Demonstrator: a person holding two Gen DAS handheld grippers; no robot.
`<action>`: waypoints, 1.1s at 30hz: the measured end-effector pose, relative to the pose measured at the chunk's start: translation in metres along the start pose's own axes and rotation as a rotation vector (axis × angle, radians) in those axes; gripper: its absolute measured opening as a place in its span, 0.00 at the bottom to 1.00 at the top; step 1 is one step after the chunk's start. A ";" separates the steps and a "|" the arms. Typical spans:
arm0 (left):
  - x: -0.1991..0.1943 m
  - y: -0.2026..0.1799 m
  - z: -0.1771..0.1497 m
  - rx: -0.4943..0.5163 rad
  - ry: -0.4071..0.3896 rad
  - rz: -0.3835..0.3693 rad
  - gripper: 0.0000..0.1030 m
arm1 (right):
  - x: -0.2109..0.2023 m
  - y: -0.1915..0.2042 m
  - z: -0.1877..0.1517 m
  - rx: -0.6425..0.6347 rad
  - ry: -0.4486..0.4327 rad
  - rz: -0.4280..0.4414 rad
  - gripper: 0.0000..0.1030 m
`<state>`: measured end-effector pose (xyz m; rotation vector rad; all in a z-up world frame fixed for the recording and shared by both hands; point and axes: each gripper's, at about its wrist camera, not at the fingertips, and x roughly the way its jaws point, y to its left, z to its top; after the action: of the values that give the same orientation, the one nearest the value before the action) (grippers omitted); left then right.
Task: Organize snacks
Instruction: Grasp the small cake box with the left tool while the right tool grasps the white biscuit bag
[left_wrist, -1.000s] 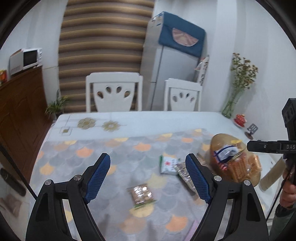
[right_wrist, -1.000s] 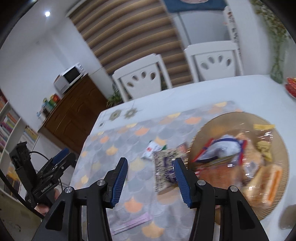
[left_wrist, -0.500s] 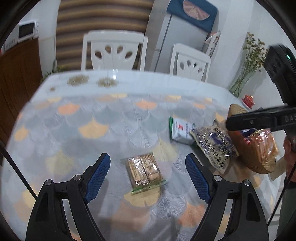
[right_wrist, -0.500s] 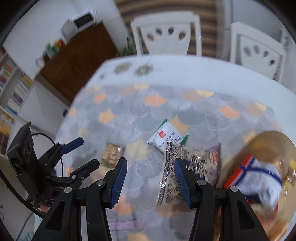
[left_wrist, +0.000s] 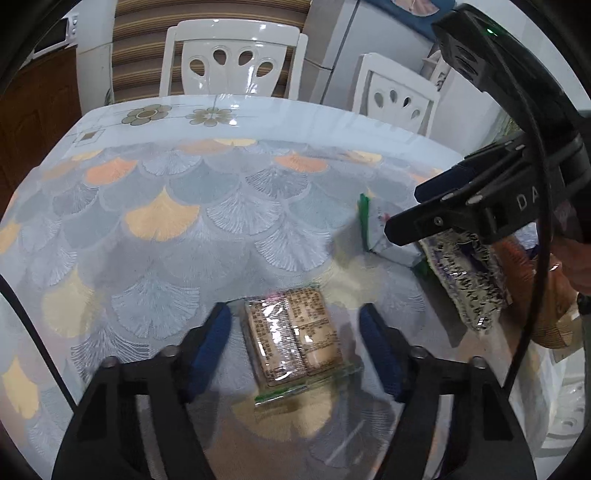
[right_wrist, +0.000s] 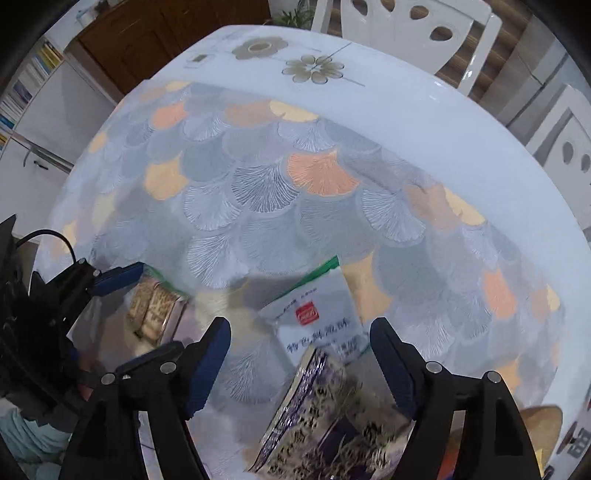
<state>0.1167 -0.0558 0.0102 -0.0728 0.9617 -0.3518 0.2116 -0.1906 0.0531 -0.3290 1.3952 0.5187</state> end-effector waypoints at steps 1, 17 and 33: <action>0.000 0.000 0.000 0.003 -0.001 0.012 0.55 | 0.004 -0.001 0.001 -0.002 0.007 0.017 0.74; -0.007 0.018 0.001 -0.083 -0.033 -0.056 0.42 | 0.039 0.008 -0.003 -0.027 0.055 -0.064 0.63; -0.064 0.040 -0.042 -0.083 0.001 0.036 0.41 | 0.025 0.084 -0.036 0.055 0.024 0.106 0.49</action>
<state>0.0601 0.0068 0.0282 -0.1309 0.9772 -0.2784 0.1389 -0.1349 0.0296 -0.2184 1.4535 0.5633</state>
